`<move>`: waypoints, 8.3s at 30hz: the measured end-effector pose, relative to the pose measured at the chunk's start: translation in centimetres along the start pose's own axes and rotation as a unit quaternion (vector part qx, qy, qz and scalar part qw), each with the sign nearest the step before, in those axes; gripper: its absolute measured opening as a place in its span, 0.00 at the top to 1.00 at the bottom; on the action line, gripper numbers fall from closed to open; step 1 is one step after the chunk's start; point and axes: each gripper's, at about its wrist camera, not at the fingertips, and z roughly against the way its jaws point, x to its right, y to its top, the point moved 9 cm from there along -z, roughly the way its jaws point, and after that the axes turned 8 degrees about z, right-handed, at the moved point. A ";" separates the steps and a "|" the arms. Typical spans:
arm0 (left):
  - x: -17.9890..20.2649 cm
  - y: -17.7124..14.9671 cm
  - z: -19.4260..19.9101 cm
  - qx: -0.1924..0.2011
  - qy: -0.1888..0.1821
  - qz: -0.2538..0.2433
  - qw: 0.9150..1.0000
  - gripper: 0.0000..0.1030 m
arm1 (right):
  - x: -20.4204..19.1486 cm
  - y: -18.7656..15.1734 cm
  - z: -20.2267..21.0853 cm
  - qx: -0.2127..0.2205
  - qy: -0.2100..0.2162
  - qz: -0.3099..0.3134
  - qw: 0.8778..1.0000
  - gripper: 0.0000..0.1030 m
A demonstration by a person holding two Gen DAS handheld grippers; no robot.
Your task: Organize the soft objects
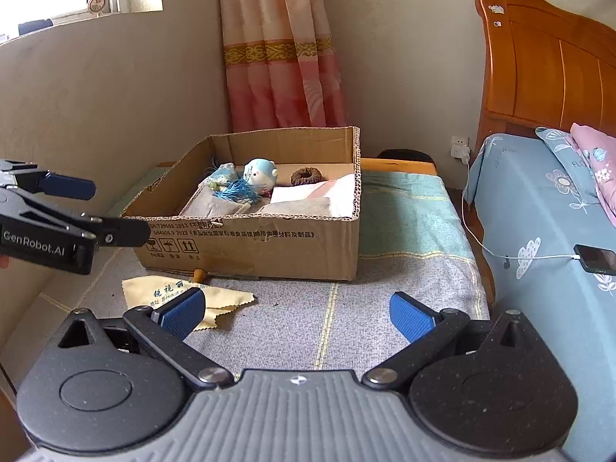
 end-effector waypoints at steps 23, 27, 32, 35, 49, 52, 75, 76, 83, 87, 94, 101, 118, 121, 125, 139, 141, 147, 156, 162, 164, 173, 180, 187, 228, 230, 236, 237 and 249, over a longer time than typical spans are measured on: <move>-7.8 -9.9 -0.5 -0.041 0.097 0.097 0.990 0.05 | -7.0 -0.3 -6.0 -0.054 0.007 0.067 0.996 0.00; -9.9 -10.6 0.0 -0.041 0.114 0.104 0.987 0.04 | -9.4 0.3 -7.7 -0.051 0.006 0.065 0.997 0.00; -12.6 -11.2 0.8 -0.038 0.130 0.122 0.983 0.04 | -11.3 1.4 -9.8 -0.042 -0.014 0.041 0.998 0.00; -13.8 -11.6 1.0 -0.041 0.137 0.133 0.981 0.04 | -11.8 2.0 -11.0 -0.042 -0.043 0.015 0.998 0.00; -14.0 -12.5 0.4 -0.057 0.128 0.137 0.981 0.04 | -13.3 1.5 -14.5 -0.108 -0.110 -0.021 0.988 0.00; -13.6 -12.5 0.2 -0.059 0.118 0.135 0.982 0.04 | -12.7 1.1 -13.9 -0.125 -0.105 -0.008 0.987 0.00; -11.5 -11.4 -0.5 -0.059 0.103 0.118 0.986 0.04 | -10.5 -2.3 -10.2 -0.097 0.030 0.079 0.992 0.00; -11.5 -11.4 -0.5 -0.059 0.102 0.118 0.986 0.04 | -11.0 -2.3 -10.2 -0.093 0.039 0.088 0.991 0.00; -11.3 -11.5 -0.8 -0.062 0.100 0.115 0.986 0.04 | -13.5 -1.9 -9.9 -0.066 0.066 0.126 0.988 0.19; -11.2 -11.5 -0.9 -0.063 0.096 0.112 0.987 0.04 | -14.3 -1.8 -9.1 -0.057 0.076 0.137 0.986 0.41; -10.0 -10.5 -1.2 -0.054 0.072 0.099 0.991 0.04 | -13.9 -1.8 -7.7 -0.050 0.053 0.152 0.986 0.75; -7.1 -9.0 -1.8 -0.036 0.016 0.068 0.997 0.05 | -10.3 -1.9 -6.3 -0.055 0.031 0.132 0.989 0.75; -0.8 -7.1 -6.7 -0.059 -0.042 0.005 0.997 0.18 | -5.0 -3.7 -6.5 -0.066 0.015 0.106 0.992 0.27; -1.7 -7.1 -7.0 -0.059 -0.012 0.019 0.998 0.18 | -4.7 -4.0 -6.6 -0.064 0.021 0.093 0.993 0.21; -3.6 -7.5 -7.2 -0.061 0.023 0.057 0.996 0.19 | -4.4 -4.1 -7.0 -0.062 0.030 0.078 0.995 0.18; -3.0 -7.3 -9.1 -0.072 0.034 0.102 0.992 0.19 | -4.2 -4.3 -7.0 -0.055 0.028 0.077 0.995 0.10; -2.7 -7.3 -9.1 -0.072 0.031 0.098 0.992 0.19 | -4.1 -4.4 -7.0 -0.054 0.027 0.076 0.995 0.09; -0.9 -7.0 -9.2 -0.072 0.008 0.072 0.995 0.24 | -4.1 -4.4 -6.9 -0.054 0.026 0.077 0.995 0.09; 1.5 -6.5 -9.0 -0.064 -0.060 0.010 0.996 0.26 | -4.0 -4.5 -7.0 -0.053 0.027 0.080 0.995 0.06; 2.1 -6.5 -9.2 -0.071 -0.085 -0.009 0.994 0.27 | -4.0 -4.8 -6.8 -0.053 0.032 0.086 0.994 0.05; 2.4 -6.8 -8.9 -0.077 -0.100 -0.015 0.992 0.30 | -4.0 -4.8 -6.8 -0.053 0.032 0.087 0.994 0.04; 1.6 -6.6 -8.7 -0.070 -0.092 -0.029 0.993 0.49 | -4.1 -4.9 -6.9 -0.052 0.033 0.088 0.994 0.03; 1.7 -6.4 -8.7 -0.065 -0.107 -0.031 0.992 0.73 | -4.7 -4.9 -6.9 -0.053 0.040 0.099 0.993 0.03; 1.2 -6.4 -8.7 -0.065 -0.100 -0.016 0.993 0.77 | -5.8 -4.0 -6.8 -0.038 0.052 0.128 0.990 0.03; 0.1 -5.7 -5.2 -0.051 -0.105 -0.001 0.993 0.81 | -5.9 -0.5 -4.4 -0.004 0.022 0.143 0.989 0.73; 0.0 -5.4 -4.7 -0.051 -0.107 -0.001 0.993 0.81 | -5.7 -0.4 -4.1 -0.004 0.022 0.145 0.989 0.73; -0.2 -3.9 -2.4 -0.037 -0.113 -0.005 0.993 0.81 | -5.4 0.3 -2.9 0.002 0.027 0.152 0.988 0.73; -0.3 -3.4 -2.0 -0.031 -0.113 -0.007 0.993 0.81 | -5.4 0.5 -2.6 0.005 0.029 0.152 0.988 0.73; -0.5 5.4 -3.8 0.026 -0.087 -0.039 0.995 0.80 | -4.2 4.1 -0.6 0.038 0.029 0.158 0.986 0.73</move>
